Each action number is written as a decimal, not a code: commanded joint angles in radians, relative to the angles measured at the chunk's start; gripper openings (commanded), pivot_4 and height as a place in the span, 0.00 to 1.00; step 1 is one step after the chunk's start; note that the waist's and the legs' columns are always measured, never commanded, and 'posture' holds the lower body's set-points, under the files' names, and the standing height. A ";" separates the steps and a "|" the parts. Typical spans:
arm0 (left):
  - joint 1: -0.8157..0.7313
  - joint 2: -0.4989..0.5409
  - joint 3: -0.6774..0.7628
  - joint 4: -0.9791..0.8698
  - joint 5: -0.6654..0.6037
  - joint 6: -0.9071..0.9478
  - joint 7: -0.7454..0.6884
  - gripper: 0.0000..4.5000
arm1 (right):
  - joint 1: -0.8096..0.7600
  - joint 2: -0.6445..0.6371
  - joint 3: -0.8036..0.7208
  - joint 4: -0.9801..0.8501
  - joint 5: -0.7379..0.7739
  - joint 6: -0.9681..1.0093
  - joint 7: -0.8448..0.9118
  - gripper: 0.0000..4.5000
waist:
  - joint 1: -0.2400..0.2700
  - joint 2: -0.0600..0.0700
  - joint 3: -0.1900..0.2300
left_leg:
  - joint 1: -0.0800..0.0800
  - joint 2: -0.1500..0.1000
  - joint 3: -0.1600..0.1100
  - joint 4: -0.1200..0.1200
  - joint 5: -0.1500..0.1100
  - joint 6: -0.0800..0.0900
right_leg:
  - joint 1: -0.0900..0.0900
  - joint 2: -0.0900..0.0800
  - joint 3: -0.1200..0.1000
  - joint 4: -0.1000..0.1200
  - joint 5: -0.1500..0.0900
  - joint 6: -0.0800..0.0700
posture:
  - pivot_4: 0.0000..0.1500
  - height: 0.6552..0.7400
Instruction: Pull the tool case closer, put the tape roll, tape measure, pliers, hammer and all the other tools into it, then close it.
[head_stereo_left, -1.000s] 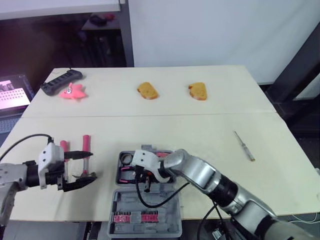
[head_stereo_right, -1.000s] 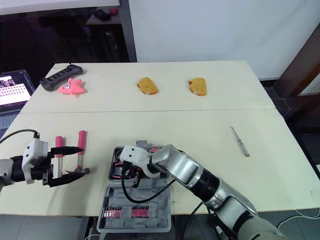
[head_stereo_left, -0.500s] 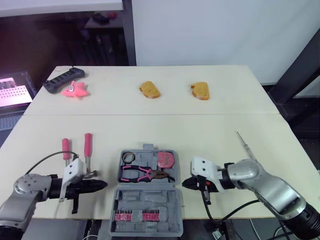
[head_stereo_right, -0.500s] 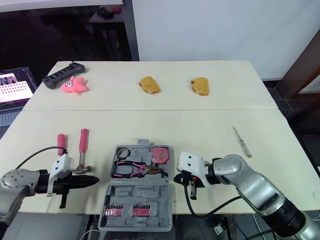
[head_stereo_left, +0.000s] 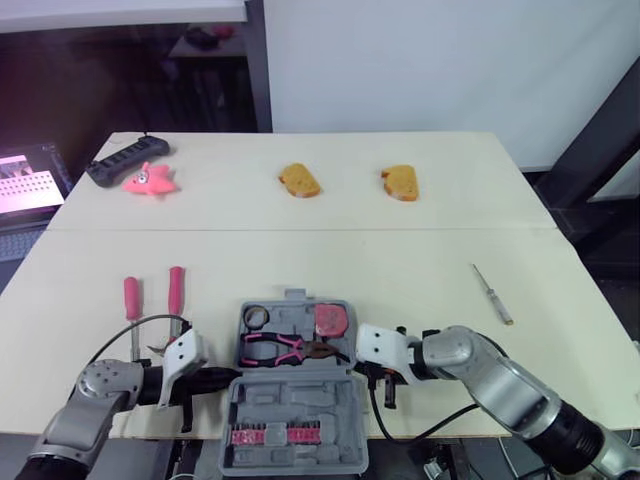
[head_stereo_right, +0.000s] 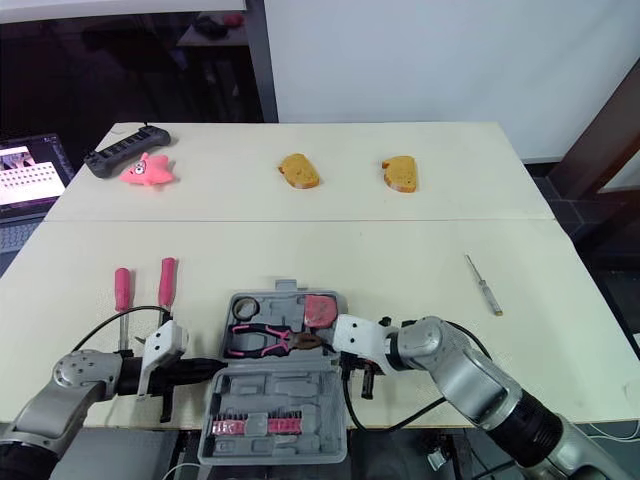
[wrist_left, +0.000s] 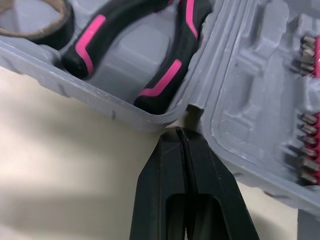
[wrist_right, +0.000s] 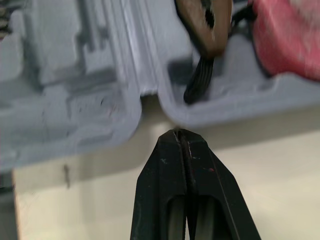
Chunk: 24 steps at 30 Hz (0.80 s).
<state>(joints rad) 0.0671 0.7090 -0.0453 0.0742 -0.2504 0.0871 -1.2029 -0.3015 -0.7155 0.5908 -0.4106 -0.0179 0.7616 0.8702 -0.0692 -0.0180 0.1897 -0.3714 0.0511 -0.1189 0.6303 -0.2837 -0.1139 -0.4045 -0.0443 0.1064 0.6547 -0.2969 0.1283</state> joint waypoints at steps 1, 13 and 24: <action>-0.026 -0.025 -0.045 -0.022 0.014 0.013 0.013 0.01 | -0.013 0.063 0.037 -0.001 -0.002 0.035 -0.009 0.00 | 0.000 -0.001 -0.001 | 0.000 0.000 0.000 0.000 0.000 0.000 | 0.001 0.000 0.000 0.000 0.000 0.000 | 1.00 1.00; -0.210 -0.055 -0.054 0.147 0.064 -0.043 0.008 0.01 | -0.093 0.146 -0.057 0.062 0.008 0.099 -0.034 0.00 | 0.007 0.000 -0.001 | 0.001 0.000 0.000 0.001 0.001 0.000 | 0.002 0.000 0.000 0.000 0.001 -0.002 | 1.00 1.00; -0.439 -0.117 -0.095 0.360 0.138 -0.149 -0.013 0.01 | -0.165 0.194 -0.072 0.299 -0.053 0.034 -0.082 0.00 | 0.022 0.000 -0.001 | 0.000 -0.001 0.000 0.001 0.003 0.000 | 0.002 0.000 0.000 0.000 0.003 -0.001 | 1.00 1.00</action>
<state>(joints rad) -0.3362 0.6214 -0.1155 0.4430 -0.1073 -0.0178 -1.2188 -0.4616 -0.5526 0.5008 -0.1449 -0.0600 0.7962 0.8124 -0.0470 -0.0180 0.1889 -0.3712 0.0504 -0.1193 0.6317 -0.2804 -0.1136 -0.4028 -0.0444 0.1059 0.6547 -0.2935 0.1272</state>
